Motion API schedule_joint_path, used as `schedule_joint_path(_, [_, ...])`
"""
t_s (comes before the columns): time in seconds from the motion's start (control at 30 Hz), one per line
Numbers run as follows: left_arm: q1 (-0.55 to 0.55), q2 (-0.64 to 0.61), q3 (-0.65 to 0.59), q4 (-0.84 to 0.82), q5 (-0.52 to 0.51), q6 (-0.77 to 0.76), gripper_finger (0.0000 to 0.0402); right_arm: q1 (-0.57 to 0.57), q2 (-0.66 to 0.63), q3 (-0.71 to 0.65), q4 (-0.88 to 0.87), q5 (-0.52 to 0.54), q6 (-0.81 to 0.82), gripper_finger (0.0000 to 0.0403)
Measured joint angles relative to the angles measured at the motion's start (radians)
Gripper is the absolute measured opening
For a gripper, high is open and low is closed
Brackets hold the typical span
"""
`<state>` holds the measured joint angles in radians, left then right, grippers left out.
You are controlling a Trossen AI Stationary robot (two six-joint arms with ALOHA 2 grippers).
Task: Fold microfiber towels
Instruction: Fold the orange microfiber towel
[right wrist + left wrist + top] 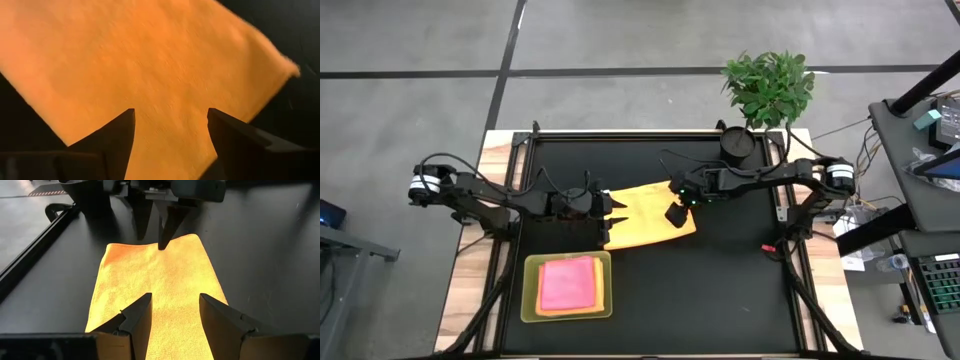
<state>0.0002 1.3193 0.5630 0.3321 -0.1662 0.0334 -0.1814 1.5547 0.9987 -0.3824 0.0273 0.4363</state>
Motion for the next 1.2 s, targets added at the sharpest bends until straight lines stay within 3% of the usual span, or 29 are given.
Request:
schedule_joint_path(0.27, [0.0,0.0,-0.002,0.0,-0.002,0.0,0.0148,0.0,-0.043,-0.066,-0.019,0.045,0.083,0.0247])
schedule_joint_path(0.7, [0.0,0.0,-0.002,0.0,-0.008,0.0,0.0148,-0.003,-0.043,-0.07,-0.052,0.108,0.088,0.0247])
schedule_joint_path(1.2, [0.0,0.0,-0.002,0.0,-0.008,-0.001,0.0148,-0.002,0.052,-0.072,-0.017,0.104,0.106,0.0247])
